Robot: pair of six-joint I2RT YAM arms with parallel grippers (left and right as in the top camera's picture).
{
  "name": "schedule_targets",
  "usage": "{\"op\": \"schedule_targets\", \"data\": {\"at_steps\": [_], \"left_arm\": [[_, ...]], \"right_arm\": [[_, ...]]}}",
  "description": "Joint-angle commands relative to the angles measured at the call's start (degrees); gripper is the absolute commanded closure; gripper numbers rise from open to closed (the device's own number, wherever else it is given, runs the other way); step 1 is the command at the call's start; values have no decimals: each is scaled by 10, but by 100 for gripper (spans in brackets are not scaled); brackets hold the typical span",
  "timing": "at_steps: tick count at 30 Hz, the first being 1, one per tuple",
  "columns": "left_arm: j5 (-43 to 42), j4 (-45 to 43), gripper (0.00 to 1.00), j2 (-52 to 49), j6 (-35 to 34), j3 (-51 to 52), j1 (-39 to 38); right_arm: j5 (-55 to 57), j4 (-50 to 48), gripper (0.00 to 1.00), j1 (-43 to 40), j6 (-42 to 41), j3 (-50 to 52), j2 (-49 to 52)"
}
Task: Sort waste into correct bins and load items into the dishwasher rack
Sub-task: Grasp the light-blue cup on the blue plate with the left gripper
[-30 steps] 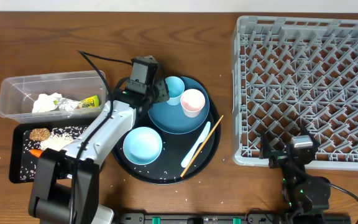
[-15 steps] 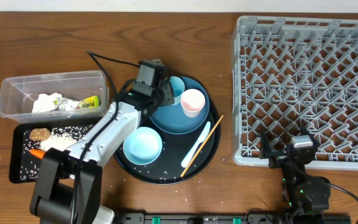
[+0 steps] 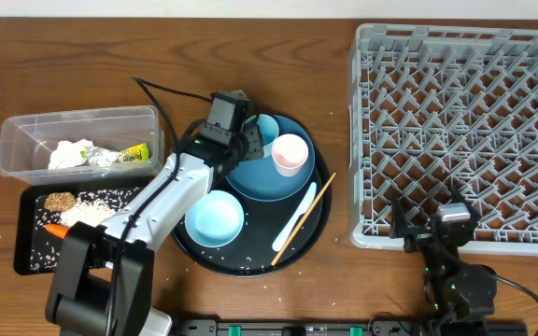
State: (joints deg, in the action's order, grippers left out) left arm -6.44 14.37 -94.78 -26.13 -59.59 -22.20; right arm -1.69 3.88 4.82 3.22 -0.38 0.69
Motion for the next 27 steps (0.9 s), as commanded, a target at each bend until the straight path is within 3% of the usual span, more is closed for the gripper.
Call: {"op": "schedule_targets", "data": {"at_steps": [1, 10, 14, 15, 19, 27], "left_arm": [[6, 1, 68, -13, -2, 4, 1], [14, 3, 68, -51, -2, 4, 1], [14, 1, 81, -41, -2, 1, 11], [13, 1, 88, -34, -2, -1, 14], [14, 2, 94, 4, -1, -1, 23], [3, 64, 94, 114, 10, -1, 46]], "right_arm": [[-2, 2, 1, -3, 5, 1, -1], [-2, 2, 1, -3, 5, 1, -1], [-2, 2, 1, -3, 5, 1, -1], [-2, 2, 1, -3, 5, 1, -1], [-3, 2, 1, -3, 5, 1, -1], [-2, 2, 1, -3, 5, 1, 0]]}}
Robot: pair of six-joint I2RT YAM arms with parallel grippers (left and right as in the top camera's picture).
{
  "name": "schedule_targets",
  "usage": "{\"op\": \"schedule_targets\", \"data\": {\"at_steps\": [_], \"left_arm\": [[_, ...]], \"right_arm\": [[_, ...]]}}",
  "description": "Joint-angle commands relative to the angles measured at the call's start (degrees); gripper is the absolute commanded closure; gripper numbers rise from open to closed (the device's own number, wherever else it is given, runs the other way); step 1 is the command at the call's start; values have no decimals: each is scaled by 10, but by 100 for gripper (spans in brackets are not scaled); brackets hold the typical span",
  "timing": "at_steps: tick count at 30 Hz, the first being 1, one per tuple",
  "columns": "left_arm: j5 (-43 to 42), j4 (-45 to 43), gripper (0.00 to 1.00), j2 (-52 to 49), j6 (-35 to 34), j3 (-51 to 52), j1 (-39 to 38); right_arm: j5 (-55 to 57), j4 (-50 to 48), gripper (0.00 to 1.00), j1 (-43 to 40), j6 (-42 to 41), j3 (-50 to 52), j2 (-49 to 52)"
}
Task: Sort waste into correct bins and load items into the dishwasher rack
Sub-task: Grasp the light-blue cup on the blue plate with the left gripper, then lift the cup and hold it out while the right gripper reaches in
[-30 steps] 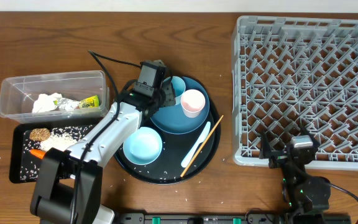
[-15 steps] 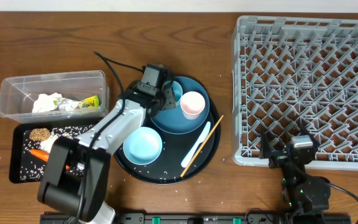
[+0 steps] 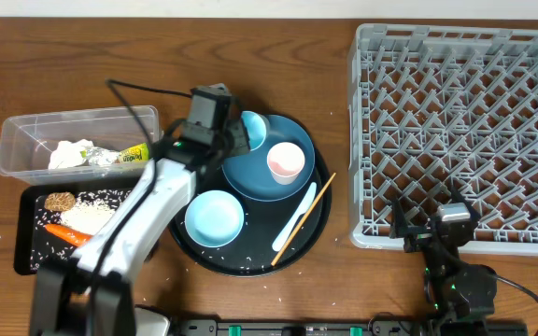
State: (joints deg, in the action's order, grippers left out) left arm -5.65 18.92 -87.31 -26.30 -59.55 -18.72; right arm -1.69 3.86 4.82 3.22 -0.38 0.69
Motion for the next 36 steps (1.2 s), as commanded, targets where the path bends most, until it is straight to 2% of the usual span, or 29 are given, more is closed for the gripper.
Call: {"op": "schedule_targets", "data": {"at_steps": [1, 6, 10, 13, 19, 21, 24, 26, 28, 29, 32, 36], "left_arm": [[-21, 35, 94, 57, 29, -2, 17], [-185, 101, 94, 146, 110, -2, 64], [-418, 104, 94, 185, 138, -2, 129], [-577, 91, 93, 181, 138, -2, 172], [-826, 56, 93, 130, 137, -2, 196], [-845, 45, 93, 107, 99, -1, 195], [-845, 43, 94, 79, 97, -1, 195], [-845, 41, 93, 66, 97, -1, 195], [-845, 34, 94, 56, 98, -1, 195], [-845, 29, 94, 54, 97, -1, 195], [-845, 28, 94, 57, 97, -2, 195], [-845, 28, 94, 69, 97, -2, 195]], "right_arm": [[-2, 2, 1, -3, 5, 1, 0], [-2, 2, 1, -3, 5, 1, 0], [-2, 2, 1, -3, 5, 1, 0], [-2, 2, 1, -3, 5, 1, 0], [-3, 2, 1, -3, 5, 1, 0], [-9, 2, 1, -3, -2, 1, 0], [-25, 0, 1, -3, -49, 1, 0], [-54, 0, 1, -3, -129, 1, 0], [-102, -7, 1, -2, -253, 1, 2], [-136, -12, 1, -3, -282, 1, 2], [-284, -19, 1, -3, -253, 1, 2], [-366, -17, 1, -3, -301, -20, 13]]}}
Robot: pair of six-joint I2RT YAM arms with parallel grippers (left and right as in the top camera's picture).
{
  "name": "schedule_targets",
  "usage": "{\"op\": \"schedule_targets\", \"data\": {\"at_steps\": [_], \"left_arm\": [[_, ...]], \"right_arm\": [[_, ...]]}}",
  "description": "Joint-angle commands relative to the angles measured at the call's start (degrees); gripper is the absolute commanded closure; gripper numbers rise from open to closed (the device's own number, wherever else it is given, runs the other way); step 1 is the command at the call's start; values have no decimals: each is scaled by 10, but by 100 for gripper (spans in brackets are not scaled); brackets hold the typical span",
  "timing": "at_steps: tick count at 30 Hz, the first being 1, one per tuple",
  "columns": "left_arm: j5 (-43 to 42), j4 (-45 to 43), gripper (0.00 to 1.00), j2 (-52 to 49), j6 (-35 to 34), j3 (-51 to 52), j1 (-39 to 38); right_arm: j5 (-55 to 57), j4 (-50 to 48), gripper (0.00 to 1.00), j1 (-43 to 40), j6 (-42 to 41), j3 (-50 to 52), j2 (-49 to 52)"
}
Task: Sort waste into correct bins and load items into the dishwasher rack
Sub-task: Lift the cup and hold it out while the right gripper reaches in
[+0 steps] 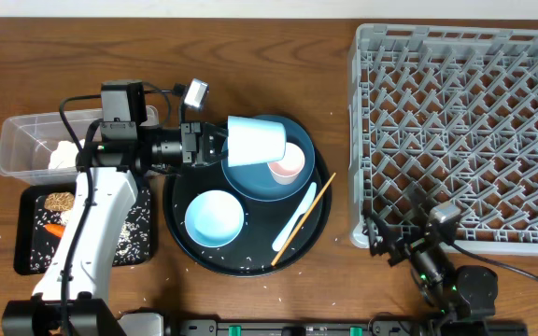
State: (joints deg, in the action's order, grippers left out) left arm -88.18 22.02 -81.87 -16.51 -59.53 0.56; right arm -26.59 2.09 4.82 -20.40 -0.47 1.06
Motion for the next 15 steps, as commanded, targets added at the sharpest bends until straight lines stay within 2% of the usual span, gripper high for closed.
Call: {"op": "schedule_targets", "data": {"at_steps": [1, 3, 7, 10, 15], "left_arm": [[-19, -3, 94, 18, 0, -2, 1], [-19, -4, 94, 24, 0, -2, -6], [-19, -10, 94, 28, 0, -2, -38], [-19, -21, 94, 28, 0, -2, -59], [-19, -20, 94, 28, -1, -2, -75]], "right_arm": [[-127, 0, 1, -3, -88, -33, 16], [-145, 0, 1, -3, -124, -73, 40], [-224, 1, 1, -3, -135, -190, 143], [-323, 1, 1, -3, -157, -277, 245], [-565, -16, 1, -3, -173, -384, 416]]}}
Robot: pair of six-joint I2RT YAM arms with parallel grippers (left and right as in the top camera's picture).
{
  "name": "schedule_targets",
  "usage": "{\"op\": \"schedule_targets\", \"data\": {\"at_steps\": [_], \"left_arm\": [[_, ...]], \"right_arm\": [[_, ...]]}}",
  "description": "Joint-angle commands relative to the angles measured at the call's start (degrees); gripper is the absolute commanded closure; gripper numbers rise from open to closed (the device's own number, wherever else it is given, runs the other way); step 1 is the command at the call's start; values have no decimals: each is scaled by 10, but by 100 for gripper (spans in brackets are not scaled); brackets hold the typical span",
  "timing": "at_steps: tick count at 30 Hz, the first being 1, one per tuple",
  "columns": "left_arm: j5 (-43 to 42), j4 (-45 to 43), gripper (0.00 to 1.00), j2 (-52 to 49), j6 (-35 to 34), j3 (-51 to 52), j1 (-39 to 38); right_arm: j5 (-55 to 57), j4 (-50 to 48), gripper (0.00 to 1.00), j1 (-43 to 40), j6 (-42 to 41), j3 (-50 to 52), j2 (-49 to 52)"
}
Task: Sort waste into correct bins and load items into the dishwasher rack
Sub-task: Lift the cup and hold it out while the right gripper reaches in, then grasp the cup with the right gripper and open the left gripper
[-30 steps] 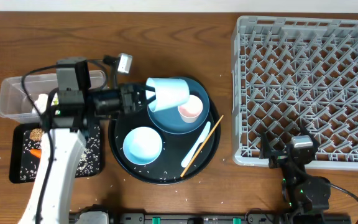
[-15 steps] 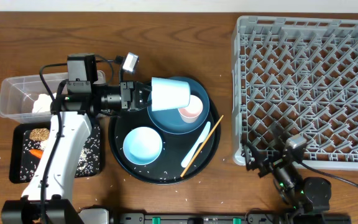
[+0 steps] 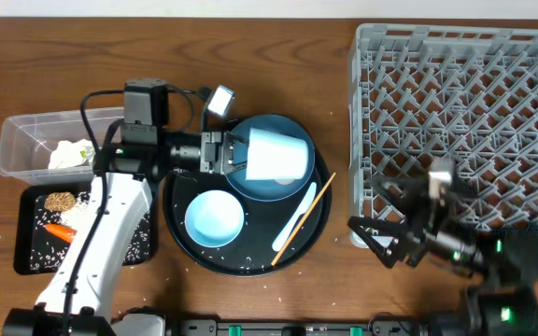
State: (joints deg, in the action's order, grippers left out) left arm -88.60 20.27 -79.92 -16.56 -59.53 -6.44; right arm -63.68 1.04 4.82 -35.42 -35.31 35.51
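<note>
My left gripper (image 3: pixel 234 154) is shut on the rim of a light blue cup (image 3: pixel 276 157), held on its side above the blue plate (image 3: pixel 250 182). The cup covers the place where the pink cup stood, so that cup is hidden. On the round black tray (image 3: pixel 250 257) also lie a light blue bowl (image 3: pixel 215 217), a white spoon (image 3: pixel 293 218) and a chopstick (image 3: pixel 306 213). My right gripper (image 3: pixel 370 241) is open, raised by the front left corner of the grey dishwasher rack (image 3: pixel 465 121), pointing left toward the tray.
A clear bin (image 3: pixel 26 131) with crumpled wrappers stands at the left. In front of it a black rectangular tray (image 3: pixel 28 261) holds rice, a cookie and a carrot. The left arm's cables loop above the tray's back edge.
The left gripper and the blue cup have shifted right, and the cup now covers the pink cup. The right arm has risen and its open gripper has moved up beside the rack's corner.
At first the left gripper was at the blue cup standing on the plate's back edge, beside the pink cup, and the pink cup then shifted slightly. Later the cup was lifted and tipped sideways. Now it hangs further right, and the right arm, long at rest, has risen.
</note>
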Motion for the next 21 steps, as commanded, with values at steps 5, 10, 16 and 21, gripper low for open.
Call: {"op": "schedule_targets", "data": {"at_steps": [5, 10, 16, 21], "left_arm": [[-15, -3, 94, 9, 0, -2, -10], [-15, -3, 94, 9, 0, -2, -10], [-15, -3, 94, 9, 5, -2, -10], [-15, -3, 94, 9, 5, -2, -10]], "right_arm": [[-256, -67, 1, -3, -66, -66, 177], [-249, -99, 1, -2, -62, -66, 234], [-214, -125, 30, 13, -28, -66, 274], [-137, -141, 24, 34, -26, -66, 285]]}}
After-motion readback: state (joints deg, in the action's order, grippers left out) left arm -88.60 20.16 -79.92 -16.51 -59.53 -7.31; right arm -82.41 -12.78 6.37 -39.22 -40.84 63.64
